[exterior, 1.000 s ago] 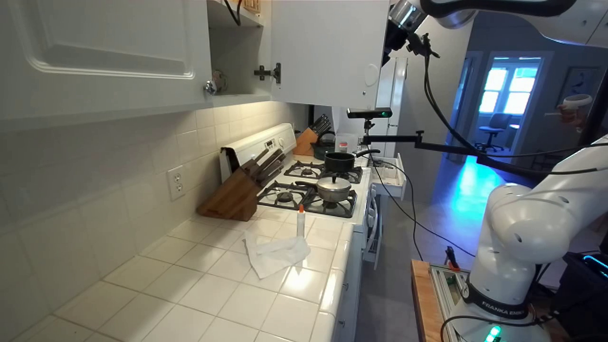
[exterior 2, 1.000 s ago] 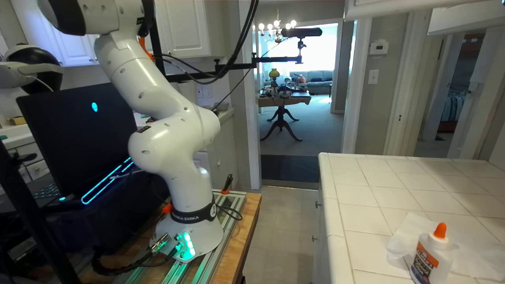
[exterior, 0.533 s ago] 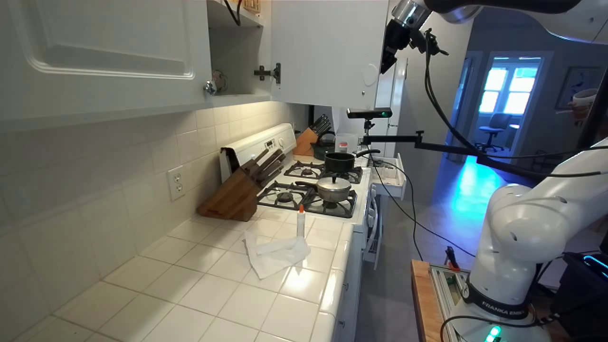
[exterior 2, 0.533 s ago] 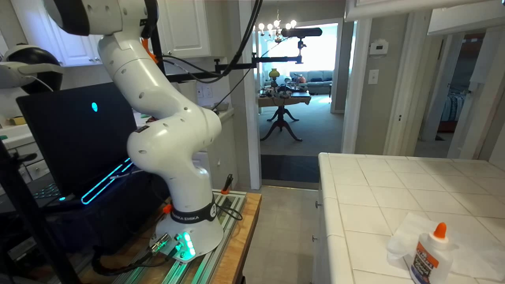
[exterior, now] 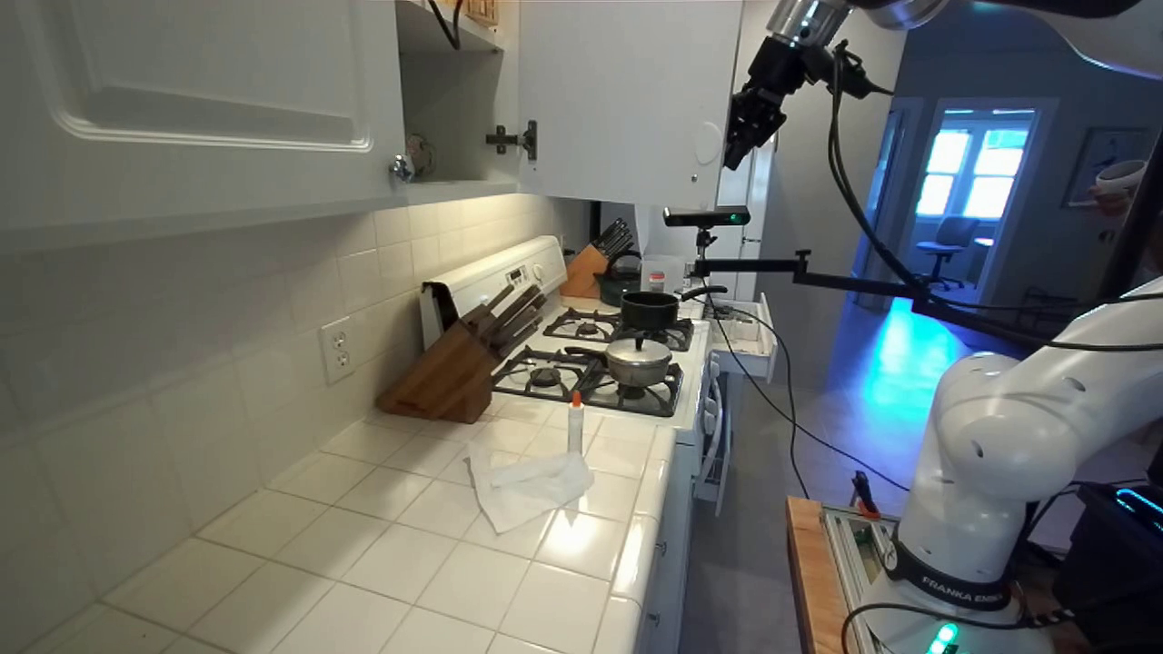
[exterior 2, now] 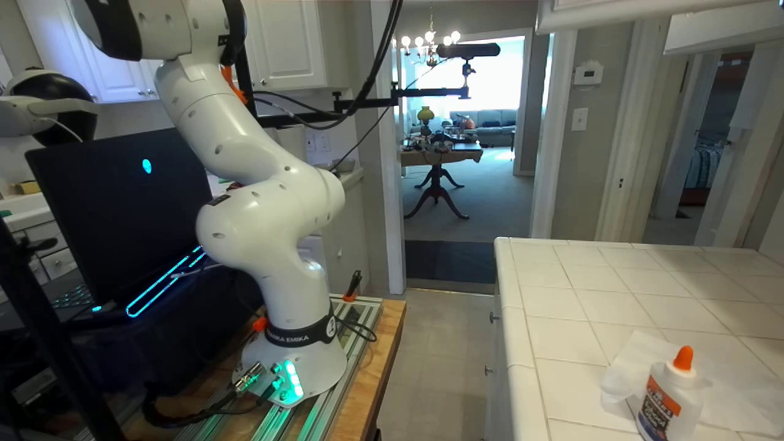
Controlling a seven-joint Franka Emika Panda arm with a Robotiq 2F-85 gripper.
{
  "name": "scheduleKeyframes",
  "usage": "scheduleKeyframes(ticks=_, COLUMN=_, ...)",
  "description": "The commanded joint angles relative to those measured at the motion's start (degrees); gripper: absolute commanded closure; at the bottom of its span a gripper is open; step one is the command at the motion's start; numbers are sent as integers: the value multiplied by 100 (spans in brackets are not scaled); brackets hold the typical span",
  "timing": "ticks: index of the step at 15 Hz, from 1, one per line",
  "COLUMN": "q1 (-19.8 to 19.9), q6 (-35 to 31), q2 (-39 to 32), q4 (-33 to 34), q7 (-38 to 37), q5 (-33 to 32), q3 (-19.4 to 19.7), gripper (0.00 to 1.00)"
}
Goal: Open the right upper cabinet door.
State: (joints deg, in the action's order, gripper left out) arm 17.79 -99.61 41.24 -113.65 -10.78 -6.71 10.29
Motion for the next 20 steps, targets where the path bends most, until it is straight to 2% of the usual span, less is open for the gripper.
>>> scheduleKeyframes(ticks=1, q1=161, q6=429, q2=175, q4=64, q7=-458, q5=-63, q3=-92, gripper=91)
scheduleKeyframes(ticks=6, q1=42, q6=642, q2=405, q4=-29, q7=-392, q5=-54, q3=-177, gripper=91)
scheduleKeyframes(ticks=20, q1=-641, q6=1001, q2=340, q4=22, q7=-279, q5=168, q3=-626, gripper=91)
